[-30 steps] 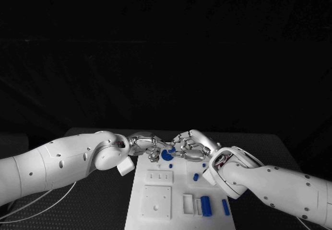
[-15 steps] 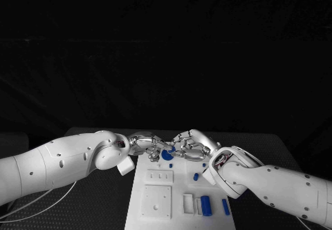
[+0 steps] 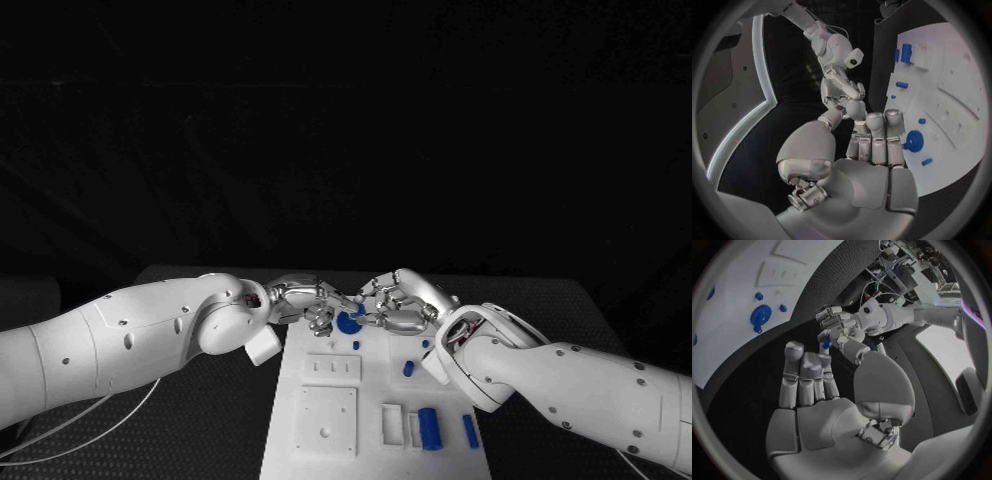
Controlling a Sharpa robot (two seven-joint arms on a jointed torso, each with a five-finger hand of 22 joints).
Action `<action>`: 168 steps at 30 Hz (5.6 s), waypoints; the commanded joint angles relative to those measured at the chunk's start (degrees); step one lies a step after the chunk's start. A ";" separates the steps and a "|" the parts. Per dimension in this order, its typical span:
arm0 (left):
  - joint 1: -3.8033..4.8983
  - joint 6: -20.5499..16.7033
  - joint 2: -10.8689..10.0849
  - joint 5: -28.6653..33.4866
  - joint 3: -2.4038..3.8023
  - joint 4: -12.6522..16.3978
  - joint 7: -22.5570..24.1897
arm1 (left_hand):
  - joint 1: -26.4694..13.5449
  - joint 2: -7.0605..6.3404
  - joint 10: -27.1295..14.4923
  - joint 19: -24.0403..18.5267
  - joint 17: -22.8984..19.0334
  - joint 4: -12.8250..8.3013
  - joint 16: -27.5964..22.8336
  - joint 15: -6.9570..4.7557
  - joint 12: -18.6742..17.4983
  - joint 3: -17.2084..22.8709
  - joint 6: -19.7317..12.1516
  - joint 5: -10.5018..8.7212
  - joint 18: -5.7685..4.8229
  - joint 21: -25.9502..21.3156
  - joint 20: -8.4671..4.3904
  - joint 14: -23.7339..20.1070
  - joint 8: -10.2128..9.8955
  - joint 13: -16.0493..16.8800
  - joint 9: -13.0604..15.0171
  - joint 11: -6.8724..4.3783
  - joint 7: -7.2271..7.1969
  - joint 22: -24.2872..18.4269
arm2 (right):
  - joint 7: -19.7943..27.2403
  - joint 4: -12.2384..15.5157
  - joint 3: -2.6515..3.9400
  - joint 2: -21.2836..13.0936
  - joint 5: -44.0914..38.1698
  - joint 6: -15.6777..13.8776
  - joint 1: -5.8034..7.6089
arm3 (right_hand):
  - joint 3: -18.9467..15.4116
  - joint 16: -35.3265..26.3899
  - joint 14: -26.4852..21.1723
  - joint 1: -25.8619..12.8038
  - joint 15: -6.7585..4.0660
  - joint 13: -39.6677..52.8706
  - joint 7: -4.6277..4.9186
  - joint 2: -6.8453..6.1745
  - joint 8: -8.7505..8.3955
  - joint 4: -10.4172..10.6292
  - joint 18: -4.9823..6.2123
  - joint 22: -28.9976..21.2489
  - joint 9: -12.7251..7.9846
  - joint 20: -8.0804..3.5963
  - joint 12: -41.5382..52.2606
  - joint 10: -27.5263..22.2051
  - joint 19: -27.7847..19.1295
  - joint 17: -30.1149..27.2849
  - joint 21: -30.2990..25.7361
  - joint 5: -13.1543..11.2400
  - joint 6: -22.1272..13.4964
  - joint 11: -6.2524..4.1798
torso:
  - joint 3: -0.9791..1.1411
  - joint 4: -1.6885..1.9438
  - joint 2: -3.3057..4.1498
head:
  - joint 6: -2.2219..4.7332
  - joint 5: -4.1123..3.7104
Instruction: Assemble the parts on the task board
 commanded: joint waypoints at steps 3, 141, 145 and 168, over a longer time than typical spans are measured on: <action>0.21 -1.49 0.05 2.86 0.23 -0.18 1.77 | -0.06 0.95 0.48 0.46 -0.06 -0.75 0.19 -0.72 0.35 0.04 3.95 1.89 -0.61 0.33 -6.51 0.53 1.60 -0.12 2.12 -0.06 -0.74 0.51 | -1.52 -0.62 -0.19 -0.22 -0.47 2.44 -0.23 | -0.64 -0.69 -0.63 -1.54 0.22 -0.01 1.94 -0.78 0.10 -0.21 0.73 0.89 2.13 -0.06 -0.70 -0.52 -0.68 -0.20 -0.30 0.67 3.21 0.44 | -0.02 -0.01 0.00 | 0.15 0.14; -1.91 -6.76 11.63 -36.80 -4.36 -6.44 -29.99 | -11.00 -6.09 4.48 4.83 -0.78 2.79 2.82 -2.25 9.79 9.26 11.02 6.14 0.32 3.29 -8.56 5.98 15.49 -0.29 10.90 -3.48 -4.96 0.27 | 1.25 -18.96 1.73 1.27 4.37 1.21 3.48 | -8.23 -2.48 -7.43 -2.49 3.66 -2.58 5.47 -3.33 -4.23 -0.44 0.73 1.22 1.13 3.58 -0.48 -8.57 -7.71 -2.86 -3.46 16.94 -4.59 3.92 | 1.27 0.10 -1.24 | -5.16 2.02; -1.93 -6.72 11.76 -36.99 -4.36 -6.61 -29.92 | -10.96 -5.32 4.55 4.77 -0.69 1.89 3.05 -2.12 10.03 7.17 11.18 8.17 0.28 3.47 -8.56 6.02 15.81 -0.29 10.92 -3.47 -4.99 0.42 | 1.26 -19.00 1.73 1.35 4.37 1.24 3.48 | -8.23 -2.48 -7.43 -2.52 3.66 -2.60 5.47 -3.29 -4.23 -0.41 0.73 1.22 1.13 3.58 -0.47 -8.58 -7.71 -2.87 -3.45 17.00 -4.59 3.92 | 1.27 0.10 -1.25 | -5.03 2.02; -2.32 -9.66 11.87 -40.35 -4.36 -6.18 -28.03 | -7.58 -1.14 4.29 4.34 -0.74 -0.68 3.16 -1.83 10.37 5.65 11.10 9.63 0.29 3.35 -8.53 5.84 16.15 -0.54 10.39 -3.46 -5.02 0.47 | 1.29 -18.91 1.73 1.30 4.37 1.46 3.48 | -8.23 -2.44 -7.46 -2.68 3.66 -2.68 5.47 -3.19 -4.22 -0.27 0.73 1.22 1.14 3.61 -0.42 -8.60 -7.73 -2.92 -3.44 17.22 -4.58 3.93 | 1.24 0.08 -1.25 | -5.17 1.80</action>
